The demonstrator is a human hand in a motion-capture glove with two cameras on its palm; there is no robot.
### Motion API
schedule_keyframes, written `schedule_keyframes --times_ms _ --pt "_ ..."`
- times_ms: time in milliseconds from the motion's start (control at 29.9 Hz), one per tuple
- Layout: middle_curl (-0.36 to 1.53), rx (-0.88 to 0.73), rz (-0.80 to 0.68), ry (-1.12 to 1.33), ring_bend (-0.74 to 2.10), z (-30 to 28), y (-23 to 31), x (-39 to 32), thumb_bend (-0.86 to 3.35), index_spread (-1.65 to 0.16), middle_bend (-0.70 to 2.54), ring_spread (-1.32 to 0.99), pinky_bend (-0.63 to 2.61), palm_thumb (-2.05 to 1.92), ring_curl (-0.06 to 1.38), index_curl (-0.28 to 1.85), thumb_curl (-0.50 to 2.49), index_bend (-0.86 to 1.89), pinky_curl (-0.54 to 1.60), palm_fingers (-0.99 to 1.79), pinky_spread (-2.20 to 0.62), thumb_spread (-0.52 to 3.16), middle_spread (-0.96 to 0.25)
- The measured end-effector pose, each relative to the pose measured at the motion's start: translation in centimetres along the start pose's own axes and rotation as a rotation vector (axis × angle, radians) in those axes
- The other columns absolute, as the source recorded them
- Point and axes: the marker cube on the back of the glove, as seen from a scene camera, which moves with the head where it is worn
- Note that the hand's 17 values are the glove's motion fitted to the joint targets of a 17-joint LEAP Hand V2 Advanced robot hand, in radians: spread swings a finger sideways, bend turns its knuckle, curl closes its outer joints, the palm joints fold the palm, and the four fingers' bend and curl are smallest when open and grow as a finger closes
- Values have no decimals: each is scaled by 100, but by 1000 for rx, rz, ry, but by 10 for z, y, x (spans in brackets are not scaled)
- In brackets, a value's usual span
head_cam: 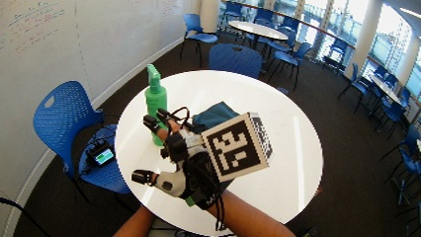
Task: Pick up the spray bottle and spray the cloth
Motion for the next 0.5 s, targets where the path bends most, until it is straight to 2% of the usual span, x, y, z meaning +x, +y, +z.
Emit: schedule_keyframes --times_ms 502 --pt "34 -75 -11 -89 28 0 30 -12 -3 -47 17 -5 17 58 33 35 41 19 29 56 21 98 -9"
